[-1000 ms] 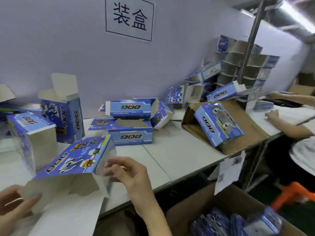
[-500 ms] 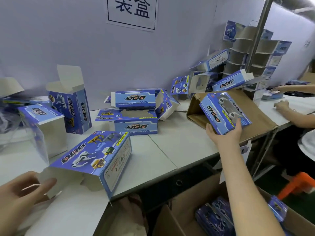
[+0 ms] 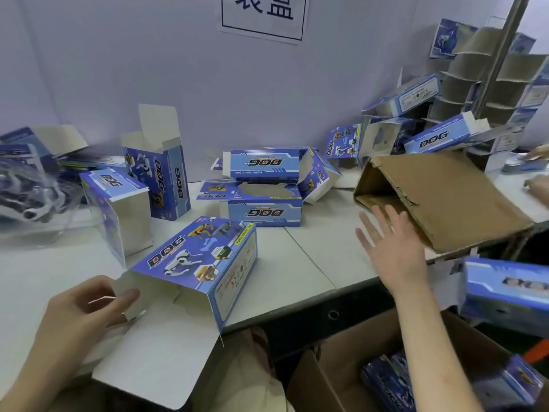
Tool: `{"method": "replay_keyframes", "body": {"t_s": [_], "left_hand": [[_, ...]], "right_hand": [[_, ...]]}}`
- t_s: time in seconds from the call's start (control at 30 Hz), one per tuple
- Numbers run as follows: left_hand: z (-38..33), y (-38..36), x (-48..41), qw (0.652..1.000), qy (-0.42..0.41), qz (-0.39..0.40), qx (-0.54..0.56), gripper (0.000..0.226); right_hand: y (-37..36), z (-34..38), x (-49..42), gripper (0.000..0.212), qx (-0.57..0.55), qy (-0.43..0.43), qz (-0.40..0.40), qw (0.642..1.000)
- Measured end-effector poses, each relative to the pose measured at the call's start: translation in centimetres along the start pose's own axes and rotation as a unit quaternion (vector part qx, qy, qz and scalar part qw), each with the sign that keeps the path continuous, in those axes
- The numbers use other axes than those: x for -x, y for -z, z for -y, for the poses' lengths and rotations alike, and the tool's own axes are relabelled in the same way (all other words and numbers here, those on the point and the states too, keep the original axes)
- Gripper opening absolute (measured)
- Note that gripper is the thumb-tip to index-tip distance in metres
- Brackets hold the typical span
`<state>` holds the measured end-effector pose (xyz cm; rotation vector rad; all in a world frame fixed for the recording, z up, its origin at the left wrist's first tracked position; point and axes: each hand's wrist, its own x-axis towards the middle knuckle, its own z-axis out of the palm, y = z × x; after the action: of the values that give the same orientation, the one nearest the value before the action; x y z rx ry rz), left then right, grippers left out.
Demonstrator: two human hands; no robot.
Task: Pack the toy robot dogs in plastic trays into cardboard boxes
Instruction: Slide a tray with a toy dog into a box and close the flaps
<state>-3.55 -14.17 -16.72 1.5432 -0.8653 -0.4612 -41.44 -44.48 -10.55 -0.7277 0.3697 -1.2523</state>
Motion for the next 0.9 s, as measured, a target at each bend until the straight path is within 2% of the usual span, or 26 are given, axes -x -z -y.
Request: {"method": "replay_keyframes", "body": {"t_s": [0.07, 0.1, 0.23, 0.3, 0.43, 0.5, 0.53, 0.63, 0.73, 0.8, 0.9], "left_hand": [[-2.0, -1.1, 0.5, 1.0, -0.022, -0.013, -0.001, 0.029], [-2.4, -1.6, 0.7, 0.999, -0.037, -0.033, -0.002, 0.021], [-3.5, -2.2, 1.1, 0.991, -0.079, -0.109, -0.006, 0.021], [-3.7, -2.1, 1.2, 0.987, -0.095, -0.126, -0.005, 0.024], [-3.6, -2.1, 1.1, 0.983, -0.103, -0.15, 0.015, 0.025], [-3.4, -1.9, 1.0, 0.983, -0.102, -0.153, 0.017, 0.025], [-3.3, -1.7, 1.0, 0.983, -0.096, -0.153, 0.027, 0.025], [-3.2, -1.4, 1.0, 0.984, -0.084, -0.146, 0.061, 0.021], [-3.4, -1.2, 1.1, 0.988, -0.072, -0.111, 0.081, 0.012], [-3.5, -1.0, 0.9, 0.987, -0.054, -0.089, 0.124, 0.021], [-3.7, -0.8, 0.8, 0.983, -0.029, -0.039, 0.179, 0.023]], "right_hand": [[-2.7, -1.2, 1.0, 0.048, 0.182, -0.024, 0.107, 0.977], [-4.3, -1.4, 1.8, 0.043, 0.211, -0.032, 0.147, 0.966], [-9.8, -2.1, 5.3, 0.029, 0.221, 0.0, 0.263, 0.939], [-12.2, -3.2, 7.4, 0.03, 0.258, -0.004, 0.327, 0.909], [-15.0, -8.0, 10.4, 0.031, 0.439, -0.018, 0.363, 0.822], [-15.6, -10.6, 11.2, 0.039, 0.533, 0.045, 0.333, 0.776], [-15.8, -11.6, 11.4, 0.038, 0.542, 0.071, 0.308, 0.779], [-15.4, -13.4, 10.9, 0.022, 0.462, 0.087, 0.222, 0.854], [-14.2, -13.9, 9.8, 0.007, 0.451, 0.096, 0.178, 0.869], [-13.5, -14.0, 9.4, 0.015, 0.404, 0.051, 0.19, 0.893], [-12.9, -14.1, 9.7, 0.029, 0.253, -0.08, 0.218, 0.939]]}}
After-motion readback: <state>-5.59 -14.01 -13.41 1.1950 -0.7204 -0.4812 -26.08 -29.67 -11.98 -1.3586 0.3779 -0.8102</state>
